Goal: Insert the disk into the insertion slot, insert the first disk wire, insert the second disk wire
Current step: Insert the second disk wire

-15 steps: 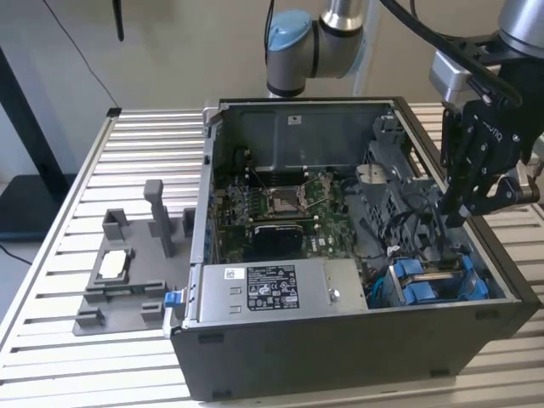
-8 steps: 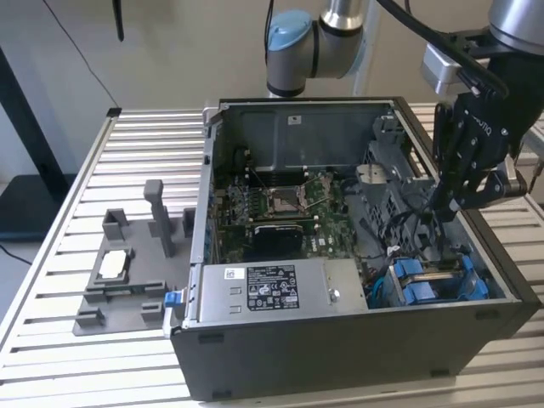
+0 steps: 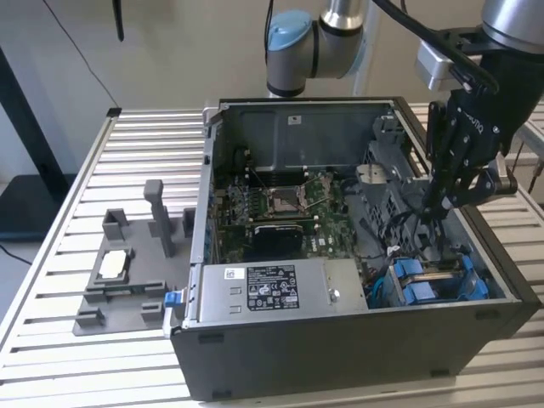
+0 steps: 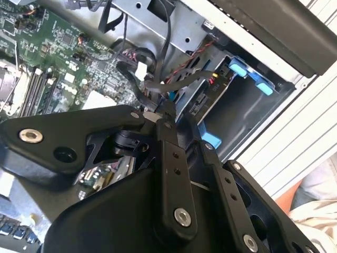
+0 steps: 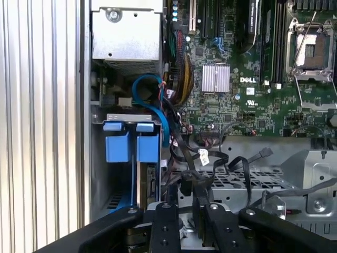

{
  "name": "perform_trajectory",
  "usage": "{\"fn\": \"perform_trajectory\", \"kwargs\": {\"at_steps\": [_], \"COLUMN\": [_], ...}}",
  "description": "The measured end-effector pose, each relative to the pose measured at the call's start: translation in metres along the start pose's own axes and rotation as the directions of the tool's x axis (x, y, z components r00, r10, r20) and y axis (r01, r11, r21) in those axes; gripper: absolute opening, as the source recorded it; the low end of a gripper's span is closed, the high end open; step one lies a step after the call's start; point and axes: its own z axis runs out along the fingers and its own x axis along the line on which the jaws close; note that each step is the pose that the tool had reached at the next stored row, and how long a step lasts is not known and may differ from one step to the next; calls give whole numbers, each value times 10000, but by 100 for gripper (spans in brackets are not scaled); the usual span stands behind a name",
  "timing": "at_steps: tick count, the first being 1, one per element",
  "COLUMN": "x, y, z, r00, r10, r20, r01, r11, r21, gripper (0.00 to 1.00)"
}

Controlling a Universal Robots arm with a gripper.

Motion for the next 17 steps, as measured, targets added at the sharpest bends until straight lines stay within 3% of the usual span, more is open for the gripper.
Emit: {"fn": "perform_trajectory", "kwargs": {"at_steps": [2,5,17], "x": [-3,-12,-30], "y": [5,9,25], "z": [8,27,74], "r00": [10000,10000,10000], "r10": [17,45,94], "r20": [0,0,-3], "r01": [-17,-45,-94], "r11": [10000,9999,9998], "r21": [-78,-132,-187], "gripper": [26,26,26]}}
